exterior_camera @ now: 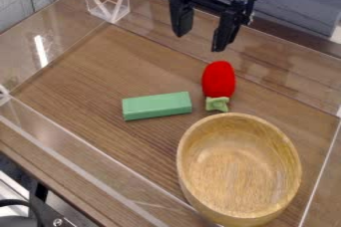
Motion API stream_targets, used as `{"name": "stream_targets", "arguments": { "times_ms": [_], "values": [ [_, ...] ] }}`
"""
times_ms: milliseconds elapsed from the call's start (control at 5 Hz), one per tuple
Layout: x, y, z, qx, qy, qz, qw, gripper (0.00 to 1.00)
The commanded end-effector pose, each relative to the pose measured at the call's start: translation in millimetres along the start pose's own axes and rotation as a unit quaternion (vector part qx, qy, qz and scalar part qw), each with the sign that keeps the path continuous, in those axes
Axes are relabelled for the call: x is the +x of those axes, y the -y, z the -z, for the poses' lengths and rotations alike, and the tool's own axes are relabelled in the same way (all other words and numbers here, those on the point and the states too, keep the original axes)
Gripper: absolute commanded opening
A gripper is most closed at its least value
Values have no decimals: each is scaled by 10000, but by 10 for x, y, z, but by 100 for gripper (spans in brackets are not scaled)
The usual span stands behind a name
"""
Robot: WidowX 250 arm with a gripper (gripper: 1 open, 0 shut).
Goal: Put the green block in the brown bowl
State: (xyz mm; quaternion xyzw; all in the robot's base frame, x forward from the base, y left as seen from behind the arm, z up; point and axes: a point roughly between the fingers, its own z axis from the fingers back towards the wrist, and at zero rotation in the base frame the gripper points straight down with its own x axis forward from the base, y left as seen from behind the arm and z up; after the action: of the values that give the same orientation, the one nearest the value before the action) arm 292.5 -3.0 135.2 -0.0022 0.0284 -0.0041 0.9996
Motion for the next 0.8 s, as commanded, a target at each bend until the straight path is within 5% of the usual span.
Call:
{"name": "stream_targets", "arguments": {
  "times_ms": [0, 200, 400, 600],
  "values": [
    [-32, -107, 233, -42, -144, 42, 9999, 100],
    [-199, -28, 453, -54, -213, 990, 9948, 100],
    [-306, 52, 626, -58, -63, 2012, 9795, 100],
    [-406, -67, 677, -121, 105, 2264, 9739, 100]
  ]
}}
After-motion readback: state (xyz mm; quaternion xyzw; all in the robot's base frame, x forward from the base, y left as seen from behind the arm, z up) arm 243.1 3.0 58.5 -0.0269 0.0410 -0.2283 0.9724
